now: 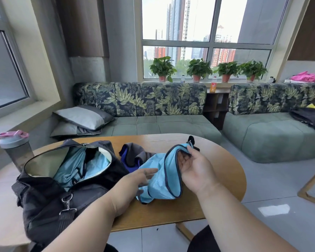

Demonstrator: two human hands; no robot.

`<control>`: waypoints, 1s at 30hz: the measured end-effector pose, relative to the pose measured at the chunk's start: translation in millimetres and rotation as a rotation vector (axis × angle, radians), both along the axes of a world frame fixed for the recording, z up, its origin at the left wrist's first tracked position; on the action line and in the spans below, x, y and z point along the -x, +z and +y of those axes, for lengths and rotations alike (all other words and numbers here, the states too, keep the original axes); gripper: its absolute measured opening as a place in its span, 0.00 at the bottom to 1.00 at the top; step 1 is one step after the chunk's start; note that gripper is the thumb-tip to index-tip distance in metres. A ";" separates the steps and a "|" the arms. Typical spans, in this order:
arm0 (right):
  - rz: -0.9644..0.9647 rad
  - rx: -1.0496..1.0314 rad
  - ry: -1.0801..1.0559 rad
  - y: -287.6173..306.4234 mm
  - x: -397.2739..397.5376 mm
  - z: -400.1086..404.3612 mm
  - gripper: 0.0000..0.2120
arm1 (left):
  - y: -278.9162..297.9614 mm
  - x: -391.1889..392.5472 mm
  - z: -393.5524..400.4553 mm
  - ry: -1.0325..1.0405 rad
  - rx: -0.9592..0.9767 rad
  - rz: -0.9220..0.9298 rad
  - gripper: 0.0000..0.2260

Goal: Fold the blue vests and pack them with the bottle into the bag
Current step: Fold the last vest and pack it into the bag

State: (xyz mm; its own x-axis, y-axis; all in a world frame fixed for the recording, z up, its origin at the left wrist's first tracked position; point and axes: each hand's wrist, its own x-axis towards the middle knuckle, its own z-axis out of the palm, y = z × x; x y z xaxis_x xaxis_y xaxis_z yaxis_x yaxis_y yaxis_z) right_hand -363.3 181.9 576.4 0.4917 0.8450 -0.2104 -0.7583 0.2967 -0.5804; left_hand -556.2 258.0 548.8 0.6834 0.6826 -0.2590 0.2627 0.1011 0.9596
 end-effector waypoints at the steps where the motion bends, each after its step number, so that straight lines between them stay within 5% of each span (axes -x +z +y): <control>1: 0.003 -0.014 -0.002 3.1 -2.5 1.9 0.07 | -5.1 3.8 -1.3 -0.022 0.008 -0.049 0.30; 6: 0.065 -0.065 -0.019 5.3 -9.3 10.9 0.06 | -16.6 12.1 -6.2 -0.043 -0.138 -0.138 0.35; 12: -0.018 -0.020 -0.011 4.8 -6.6 7.9 0.08 | -16.0 2.9 -8.7 0.036 -0.182 -0.212 0.25; 18: -0.792 0.524 0.148 -20.5 0.2 -21.5 0.28 | -14.9 -8.6 -1.8 0.164 -0.089 -0.338 0.16; 25: -1.506 0.409 -0.005 -38.3 15.1 -51.9 0.21 | -20.7 -11.2 -6.1 0.120 -0.114 -0.344 0.11; 30: -1.621 0.415 -0.090 -35.3 5.0 -48.9 0.16 | -9.5 -11.9 -17.2 0.068 -0.233 -0.271 0.06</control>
